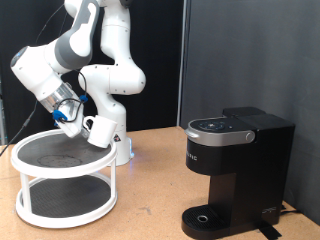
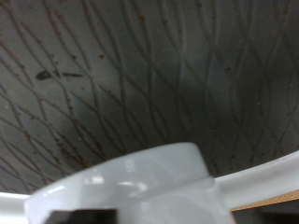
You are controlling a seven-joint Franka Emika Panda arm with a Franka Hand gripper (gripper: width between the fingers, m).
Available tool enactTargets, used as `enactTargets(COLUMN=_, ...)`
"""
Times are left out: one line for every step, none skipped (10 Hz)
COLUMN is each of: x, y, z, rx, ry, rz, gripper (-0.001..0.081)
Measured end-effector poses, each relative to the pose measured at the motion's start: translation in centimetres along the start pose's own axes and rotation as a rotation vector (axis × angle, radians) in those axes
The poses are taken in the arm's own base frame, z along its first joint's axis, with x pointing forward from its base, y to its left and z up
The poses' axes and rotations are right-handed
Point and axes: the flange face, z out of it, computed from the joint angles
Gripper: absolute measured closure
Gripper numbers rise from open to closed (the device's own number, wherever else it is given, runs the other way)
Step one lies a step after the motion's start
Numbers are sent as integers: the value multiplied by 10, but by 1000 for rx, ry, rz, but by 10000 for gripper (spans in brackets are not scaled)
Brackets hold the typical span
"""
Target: Make a cup of coffee with the keurig machine
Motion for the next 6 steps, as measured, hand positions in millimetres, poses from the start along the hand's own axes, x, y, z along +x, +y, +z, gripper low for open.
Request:
enactTargets(x=0, y=0, z=0, rx=0, ry=0, rz=0, gripper=655)
enactTargets(x=0, y=0, z=0, rx=0, ry=0, rz=1, gripper=655)
enactTargets(x=0, y=0, z=0, rx=0, ry=0, rz=1, gripper=759)
enactTargets(x=0, y=0, z=0, rx=0, ry=0, rz=1, gripper=796)
enactTargets(x=0, y=0, z=0, rx=-1, ry=0, rz=1, gripper=796)
enactTargets(x=1, y=0, z=1, rx=-1, ry=0, rz=2, gripper=804)
